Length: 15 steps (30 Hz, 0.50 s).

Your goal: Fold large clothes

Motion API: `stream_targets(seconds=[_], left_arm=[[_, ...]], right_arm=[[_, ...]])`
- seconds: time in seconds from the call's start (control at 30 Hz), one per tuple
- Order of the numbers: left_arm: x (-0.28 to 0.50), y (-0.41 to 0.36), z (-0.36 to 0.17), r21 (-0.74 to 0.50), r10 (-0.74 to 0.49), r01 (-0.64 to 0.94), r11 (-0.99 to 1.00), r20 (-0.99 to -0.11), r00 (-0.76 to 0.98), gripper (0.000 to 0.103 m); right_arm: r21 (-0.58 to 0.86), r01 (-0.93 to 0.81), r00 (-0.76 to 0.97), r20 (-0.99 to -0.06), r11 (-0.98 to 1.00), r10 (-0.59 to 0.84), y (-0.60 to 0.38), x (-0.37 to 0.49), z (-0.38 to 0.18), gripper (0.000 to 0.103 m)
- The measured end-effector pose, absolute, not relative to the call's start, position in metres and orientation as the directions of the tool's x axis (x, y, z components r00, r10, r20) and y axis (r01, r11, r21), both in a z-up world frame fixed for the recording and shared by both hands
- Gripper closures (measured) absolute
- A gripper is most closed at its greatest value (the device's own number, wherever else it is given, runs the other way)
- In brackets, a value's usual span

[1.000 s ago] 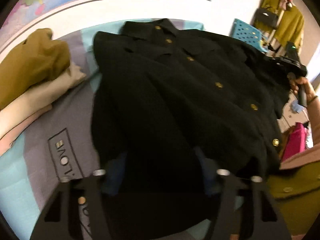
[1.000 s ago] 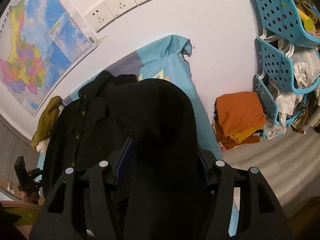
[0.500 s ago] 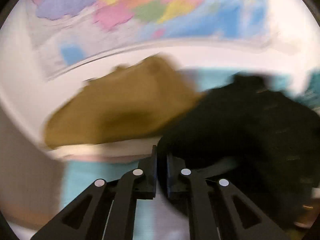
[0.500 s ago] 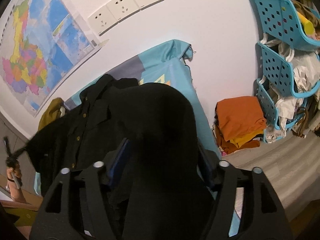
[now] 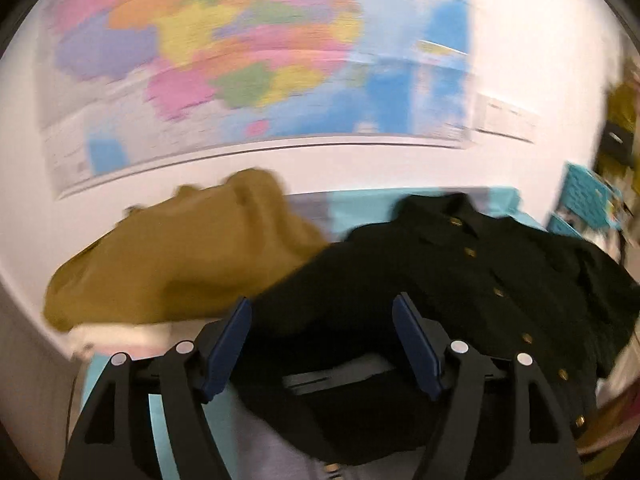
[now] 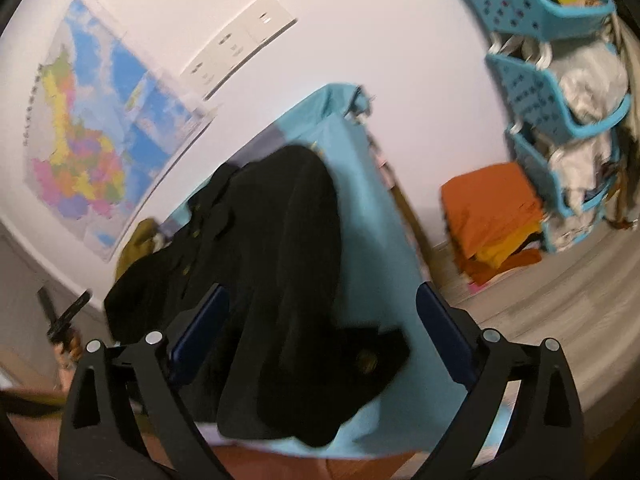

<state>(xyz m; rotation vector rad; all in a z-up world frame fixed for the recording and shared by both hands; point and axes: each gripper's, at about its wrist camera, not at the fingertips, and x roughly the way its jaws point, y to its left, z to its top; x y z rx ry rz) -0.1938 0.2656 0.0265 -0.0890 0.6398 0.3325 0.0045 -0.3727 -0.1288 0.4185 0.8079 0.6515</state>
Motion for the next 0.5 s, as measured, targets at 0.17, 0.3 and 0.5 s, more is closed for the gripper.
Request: stream_targets(seconds=[0.17,0.3,0.5], left_arm=[[-0.14,0.226,0.005,0.009,0.143,-0.182,0.983,-0.654,0.742,0.03],[-0.113,0.205,-0.009,-0.004,0.062,-0.087,0.996,-0.674,0.736,0.03],[-0.095,0.188,-0.009,-0.035,-0.048,0.033,0.999,-0.665,0.745,0.025]], right_arm=[[0.43,-0.468,0.502,-0.589,0.772,0.633,-0.344,-0.001,-0.111,0.09],[0.344,-0.503,0.601,-0.52,0.793,0.607,-0.342,0.005,-0.026,0.09],[0.177,-0.617,0.597,-0.529,0.766,0.603,-0.287,0.013,0.075,0.09]])
